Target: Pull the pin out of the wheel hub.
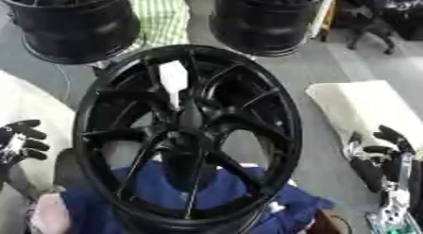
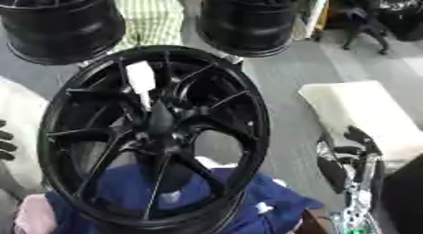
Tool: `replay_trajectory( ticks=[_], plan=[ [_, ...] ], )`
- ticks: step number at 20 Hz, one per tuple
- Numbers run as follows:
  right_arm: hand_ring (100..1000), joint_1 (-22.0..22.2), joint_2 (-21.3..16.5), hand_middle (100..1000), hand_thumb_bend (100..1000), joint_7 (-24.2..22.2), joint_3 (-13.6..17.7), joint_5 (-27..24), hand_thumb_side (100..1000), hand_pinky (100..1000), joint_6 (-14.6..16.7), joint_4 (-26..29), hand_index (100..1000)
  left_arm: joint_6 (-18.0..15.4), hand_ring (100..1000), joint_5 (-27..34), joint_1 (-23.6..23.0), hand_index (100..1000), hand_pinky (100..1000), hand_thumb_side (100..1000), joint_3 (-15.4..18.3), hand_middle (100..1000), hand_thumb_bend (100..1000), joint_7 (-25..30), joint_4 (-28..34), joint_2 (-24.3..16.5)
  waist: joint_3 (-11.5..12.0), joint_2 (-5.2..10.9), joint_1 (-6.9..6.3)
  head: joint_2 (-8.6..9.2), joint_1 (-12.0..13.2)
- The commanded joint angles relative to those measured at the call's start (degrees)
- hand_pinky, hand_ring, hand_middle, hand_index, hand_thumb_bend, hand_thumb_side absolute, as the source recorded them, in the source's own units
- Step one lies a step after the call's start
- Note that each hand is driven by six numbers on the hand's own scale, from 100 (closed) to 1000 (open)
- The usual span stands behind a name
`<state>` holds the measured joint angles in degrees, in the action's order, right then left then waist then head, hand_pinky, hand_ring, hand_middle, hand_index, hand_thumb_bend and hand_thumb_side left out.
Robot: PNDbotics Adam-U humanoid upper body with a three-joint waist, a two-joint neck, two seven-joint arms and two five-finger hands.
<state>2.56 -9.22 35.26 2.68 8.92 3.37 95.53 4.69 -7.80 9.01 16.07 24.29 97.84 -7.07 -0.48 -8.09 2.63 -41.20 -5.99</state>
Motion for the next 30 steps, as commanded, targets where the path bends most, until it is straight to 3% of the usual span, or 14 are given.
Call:
replay_trajectory(
  ticks=[1, 6, 11, 12, 13, 16, 20, 25, 30],
  plan=[
    [529, -0.1, -2.2, 665, 306, -0.1, 0.7, 0.7, 182, 393, -0.6, 1.9, 768, 0.1, 583, 0.2, 0.2, 786, 561, 664, -0.2, 584, 100, 0.0, 1.2, -0.8, 0.0, 0.72, 0.01, 0.21, 0.0],
    [531, 0.4, -9.6, 669, 308, -1.7, 1.3, 1.6, 206, 398, -4.3, 6.0, 777, 0.2, 583, 0.1, 0.0, 786, 561, 665, -0.3, 584, 100, 0.1, 1.2, -0.9, 0.0, 0.96, 0.37, 0.12, -0.1],
    [546, 0.0, -23.0, 696, 298, -7.9, 1.4, 3.7, 239, 422, -11.3, 13.9, 803, 0.4, 583, 0.0, -0.1, 785, 561, 666, -0.4, 584, 100, 0.3, 1.4, -1.2, 0.3, 1.15, 1.03, 0.19, 0.0],
    [551, -0.4, -25.7, 705, 233, -9.7, 1.3, 3.9, 504, 429, -12.5, 15.5, 812, 0.4, 583, 0.0, -0.1, 785, 561, 667, -0.5, 584, 100, 0.3, 1.5, -1.2, 0.4, 1.16, 1.11, 0.25, -0.1],
    [558, -1.0, -28.6, 715, 302, -11.7, 1.2, 4.1, 246, 439, -13.4, 17.0, 821, 0.4, 583, 0.0, -0.1, 785, 561, 666, -0.5, 584, 100, 0.3, 1.5, -1.3, 0.6, 1.17, 1.20, 0.31, -0.2],
    [569, -4.6, -36.6, 728, 308, -17.5, 0.6, 3.2, 247, 455, -14.8, 18.8, 833, 0.4, 583, 0.0, -0.1, 785, 561, 666, -0.7, 584, 100, 0.5, 1.5, -1.4, 0.9, 1.19, 1.38, 0.56, -0.6],
    [596, -12.7, -45.1, 751, 323, -26.8, -1.4, -0.1, 249, 492, -15.0, 19.0, 856, 0.3, 583, 0.0, 0.0, 786, 561, 667, -1.2, 584, 100, 1.0, 1.5, -1.5, 1.4, 1.14, 1.64, 0.74, -1.3],
    [665, -24.7, -49.3, 803, 319, -42.5, -6.2, -3.1, 246, 571, -15.6, 18.7, 894, 0.1, 584, -0.2, 0.4, 786, 561, 667, -1.9, 584, 100, 1.9, 1.5, -1.7, 2.6, 0.63, 2.11, 1.34, -2.2],
    [709, -36.4, -47.4, 833, 315, -57.8, -11.5, -1.7, 234, 622, -16.4, 14.4, 911, -0.3, 585, -0.2, 1.2, 786, 562, 667, -2.6, 585, 100, 2.8, 1.5, -1.9, 3.9, -0.03, 2.53, 2.02, -3.3]
  ],
)
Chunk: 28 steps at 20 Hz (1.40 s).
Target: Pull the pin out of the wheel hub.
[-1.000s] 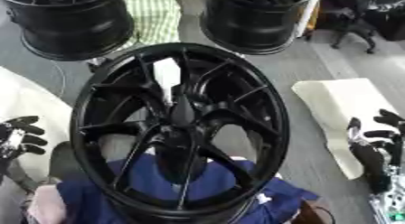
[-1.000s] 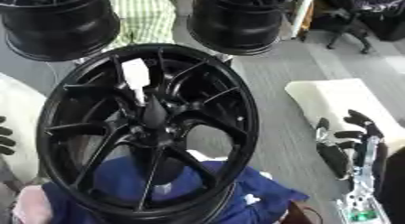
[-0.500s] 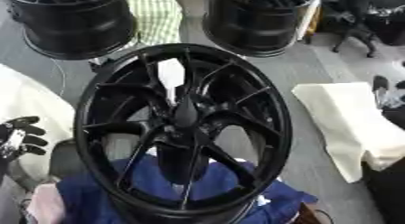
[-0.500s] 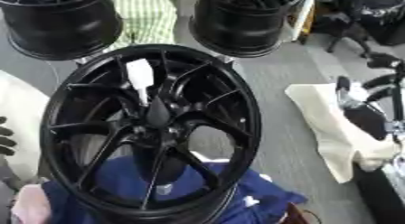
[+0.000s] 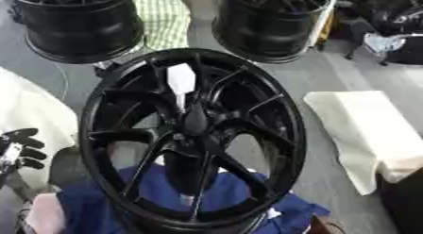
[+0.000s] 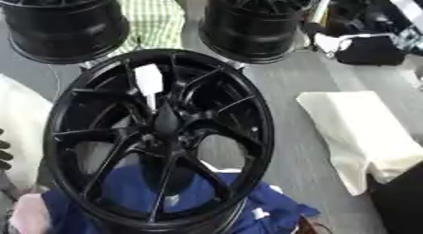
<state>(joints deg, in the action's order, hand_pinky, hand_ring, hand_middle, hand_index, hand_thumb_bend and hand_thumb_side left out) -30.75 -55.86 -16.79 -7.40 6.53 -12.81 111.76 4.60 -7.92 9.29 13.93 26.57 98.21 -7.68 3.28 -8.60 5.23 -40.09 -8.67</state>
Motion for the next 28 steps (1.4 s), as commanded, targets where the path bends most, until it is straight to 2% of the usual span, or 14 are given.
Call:
replay_trajectory(
  ticks=[1, 9, 18, 21, 27, 28],
  plan=[
    [717, -5.0, 0.0, 837, 320, -7.6, -2.3, 1.3, 233, 628, -0.3, -3.1, 911, -0.3, 585, -0.1, 1.0, 786, 562, 667, -0.6, 585, 100, 0.7, 1.1, -1.4, 0.4, 0.37, 0.03, 0.99, -0.9],
    [802, -16.9, 9.6, 880, 384, -16.0, -8.2, 7.2, 239, 685, 1.4, -16.2, 917, -1.0, 589, 0.0, 2.0, 787, 563, 669, -2.2, 583, 100, 2.7, 1.2, -1.2, 3.1, -0.21, 0.40, 1.36, -4.0],
    [852, -23.8, 19.7, 911, 422, -19.7, -11.3, 14.0, 255, 741, 5.3, -28.6, 935, -1.5, 593, 0.3, 3.1, 788, 565, 674, -3.8, 582, 100, 5.0, 1.2, -0.2, 6.5, -0.67, 0.39, 2.07, -7.4],
    [870, -24.6, 21.2, 926, 402, -21.2, -12.1, 15.9, 280, 770, 6.7, -29.6, 948, -1.4, 593, 0.3, 3.3, 789, 565, 676, -4.0, 581, 100, 5.4, 1.3, 0.0, 6.8, -0.70, 0.46, 1.96, -7.6],
    [882, -24.5, 22.1, 918, 409, -24.7, -13.9, 16.3, 291, 791, 7.9, -26.2, 958, -1.1, 594, 0.1, 3.2, 789, 565, 678, -4.0, 581, 100, 5.7, 1.4, 0.2, 7.0, -0.64, 0.72, 1.59, -7.6],
    [880, -24.5, 22.3, 915, 388, -25.3, -14.1, 16.2, 294, 791, 7.9, -25.8, 956, -1.1, 594, 0.0, 3.1, 789, 565, 678, -4.0, 581, 100, 5.7, 1.4, 0.3, 7.0, -0.63, 0.71, 1.57, -7.6]
  ],
)
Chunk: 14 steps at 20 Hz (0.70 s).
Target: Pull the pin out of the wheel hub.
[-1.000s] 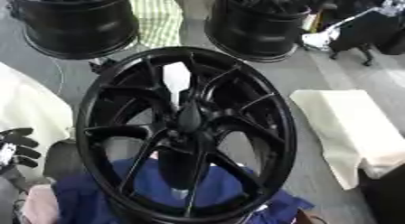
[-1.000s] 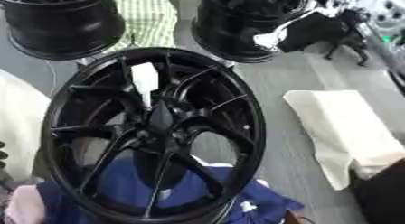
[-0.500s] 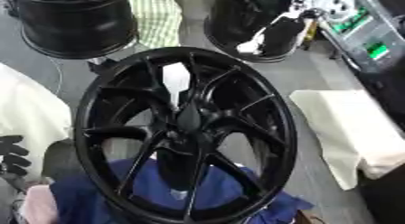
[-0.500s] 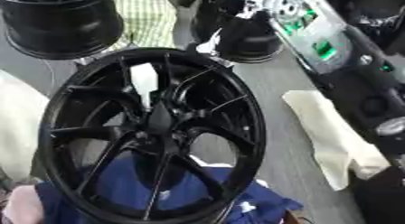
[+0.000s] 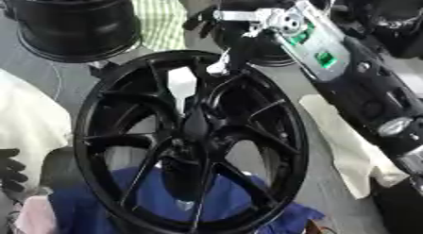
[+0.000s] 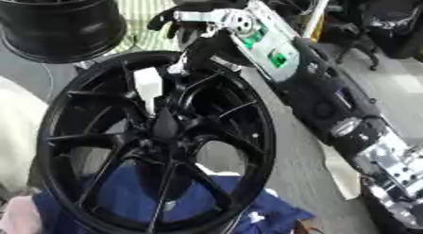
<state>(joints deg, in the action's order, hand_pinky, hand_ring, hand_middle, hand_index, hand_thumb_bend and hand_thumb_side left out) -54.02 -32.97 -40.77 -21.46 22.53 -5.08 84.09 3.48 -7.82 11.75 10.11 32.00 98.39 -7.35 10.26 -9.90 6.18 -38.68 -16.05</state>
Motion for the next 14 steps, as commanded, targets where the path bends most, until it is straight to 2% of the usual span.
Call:
replay_trajectory(
  ticks=[1, 7, 14],
  plan=[
    [879, -1.2, -0.5, 912, 388, -1.8, -0.3, 0.1, 294, 791, 0.1, 2.2, 955, 0.1, 594, -0.1, 0.7, 789, 565, 678, -0.2, 581, 100, 0.3, 1.2, 0.0, 0.0, 0.68, -0.26, 0.15, -0.3],
    [871, -1.1, 0.5, 893, 383, -3.4, -1.0, 0.2, 287, 787, -0.2, 2.0, 945, 0.1, 595, -0.2, 0.7, 790, 565, 678, -0.3, 581, 100, 0.5, 1.3, 0.1, 0.1, 0.71, -0.26, 0.13, -0.6],
    [864, -0.9, 1.8, 877, 376, -3.2, -1.1, 1.4, 281, 783, 0.1, -1.4, 941, -0.1, 596, -0.2, 0.9, 791, 564, 676, -0.5, 581, 100, 0.7, 1.3, 0.2, 0.4, 0.56, -0.45, 0.06, -1.4]
  ],
)
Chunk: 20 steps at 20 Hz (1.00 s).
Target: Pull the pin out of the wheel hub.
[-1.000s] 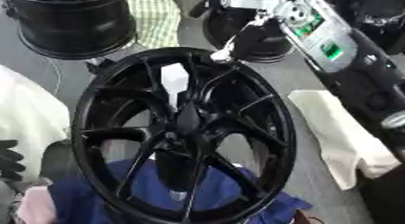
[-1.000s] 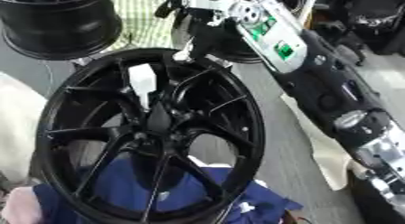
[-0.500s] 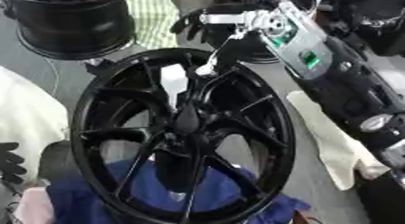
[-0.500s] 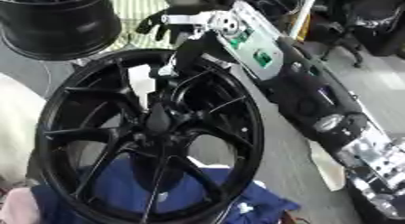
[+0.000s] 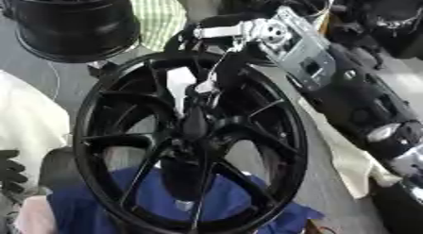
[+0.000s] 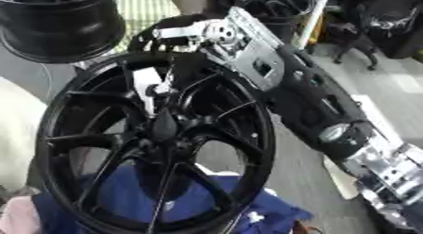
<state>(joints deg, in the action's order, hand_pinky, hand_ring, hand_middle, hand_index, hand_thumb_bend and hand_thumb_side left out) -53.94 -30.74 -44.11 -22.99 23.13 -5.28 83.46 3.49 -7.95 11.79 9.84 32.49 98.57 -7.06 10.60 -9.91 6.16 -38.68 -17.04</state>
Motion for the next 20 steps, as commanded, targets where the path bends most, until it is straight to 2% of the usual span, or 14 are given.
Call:
replay_trajectory(
  ticks=[1, 13, 20],
  plan=[
    [864, -1.0, -0.2, 876, 374, 0.1, 0.4, 1.0, 280, 784, 0.4, -1.2, 941, -0.2, 596, -0.1, 0.8, 791, 564, 676, -0.2, 581, 100, 0.3, 1.2, -0.1, 0.0, 0.55, -0.45, 0.01, -0.5],
    [849, -0.4, 1.7, 827, 370, 0.1, -0.1, 2.3, 266, 775, 1.4, -5.0, 911, -0.3, 598, -0.1, 1.1, 793, 563, 676, -0.4, 582, 100, 0.6, 1.2, 0.1, 0.4, 0.35, -0.55, 0.23, -0.8],
    [806, -0.2, 2.4, 743, 351, 0.1, -0.3, 2.5, 256, 747, 1.8, -6.3, 825, -0.2, 599, -0.2, 1.1, 795, 563, 677, -0.4, 582, 100, 0.8, 1.2, 0.2, 0.7, 0.36, -0.44, 0.19, -0.9]
  ],
)
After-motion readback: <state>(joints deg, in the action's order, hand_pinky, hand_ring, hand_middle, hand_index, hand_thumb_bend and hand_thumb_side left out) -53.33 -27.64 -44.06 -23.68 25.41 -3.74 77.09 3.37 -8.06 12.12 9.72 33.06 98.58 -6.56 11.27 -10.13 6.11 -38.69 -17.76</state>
